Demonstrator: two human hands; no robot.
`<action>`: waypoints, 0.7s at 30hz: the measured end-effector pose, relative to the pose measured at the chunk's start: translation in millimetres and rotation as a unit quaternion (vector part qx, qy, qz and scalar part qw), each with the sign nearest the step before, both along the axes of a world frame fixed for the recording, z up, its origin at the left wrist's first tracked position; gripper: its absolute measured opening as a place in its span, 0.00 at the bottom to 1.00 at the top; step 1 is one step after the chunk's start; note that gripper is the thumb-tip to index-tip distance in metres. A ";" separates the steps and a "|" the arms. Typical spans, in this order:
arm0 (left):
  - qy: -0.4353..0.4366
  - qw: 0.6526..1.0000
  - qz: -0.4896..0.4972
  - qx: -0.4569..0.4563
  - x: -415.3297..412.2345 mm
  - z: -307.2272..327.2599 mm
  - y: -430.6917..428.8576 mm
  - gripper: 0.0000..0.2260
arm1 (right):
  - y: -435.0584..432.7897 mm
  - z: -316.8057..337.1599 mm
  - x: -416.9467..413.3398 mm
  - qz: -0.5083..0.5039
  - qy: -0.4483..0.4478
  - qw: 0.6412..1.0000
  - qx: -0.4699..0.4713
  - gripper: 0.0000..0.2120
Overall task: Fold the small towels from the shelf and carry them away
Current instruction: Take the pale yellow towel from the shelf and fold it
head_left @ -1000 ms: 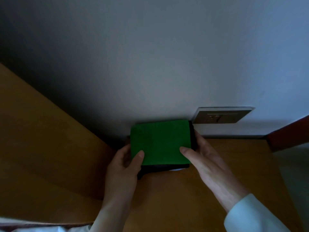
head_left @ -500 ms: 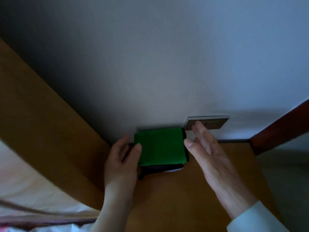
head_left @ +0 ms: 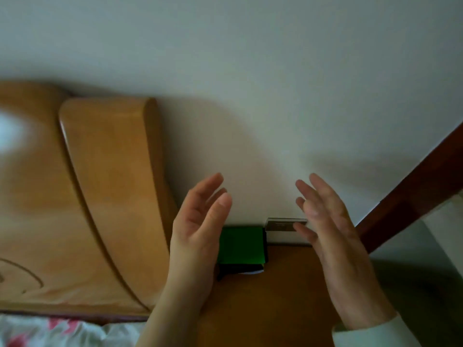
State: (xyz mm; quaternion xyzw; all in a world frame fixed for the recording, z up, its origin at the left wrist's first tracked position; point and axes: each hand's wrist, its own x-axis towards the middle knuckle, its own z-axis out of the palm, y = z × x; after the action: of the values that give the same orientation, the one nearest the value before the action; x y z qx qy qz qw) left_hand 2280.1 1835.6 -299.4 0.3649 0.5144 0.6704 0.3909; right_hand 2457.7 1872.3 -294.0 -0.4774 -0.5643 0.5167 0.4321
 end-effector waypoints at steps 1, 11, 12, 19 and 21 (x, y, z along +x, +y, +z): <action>-0.003 1.000 -0.012 0.011 -0.9 16.3 -5.9 0.17 | -4.4 15.5 1.2 -0.002 0.006 1.000 0.009 0.29; -0.022 0.994 0.008 0.109 -26.8 174.1 -75.6 0.20 | -61.2 164.6 -12.6 0.037 0.114 0.990 0.074 0.39; -0.015 0.993 0.011 0.116 -30.1 187.0 -82.3 0.20 | -67.6 174.2 -16.1 0.044 0.123 0.988 0.077 0.38; 0.030 0.985 0.017 0.166 -54.5 254.4 -122.9 0.20 | -93.3 230.3 -45.4 0.117 0.127 0.979 0.112 0.31; 0.043 0.983 0.025 0.174 -63.5 266.5 -133.5 0.20 | -96.6 241.7 -54.1 0.132 0.132 0.974 0.130 0.31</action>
State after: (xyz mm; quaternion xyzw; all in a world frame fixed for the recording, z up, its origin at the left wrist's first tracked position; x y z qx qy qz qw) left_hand 2216.6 1702.2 -32.9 0.4433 0.4152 0.7426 0.2821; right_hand 2403.6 1775.7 -52.4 -0.2659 -0.6230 0.5498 0.4887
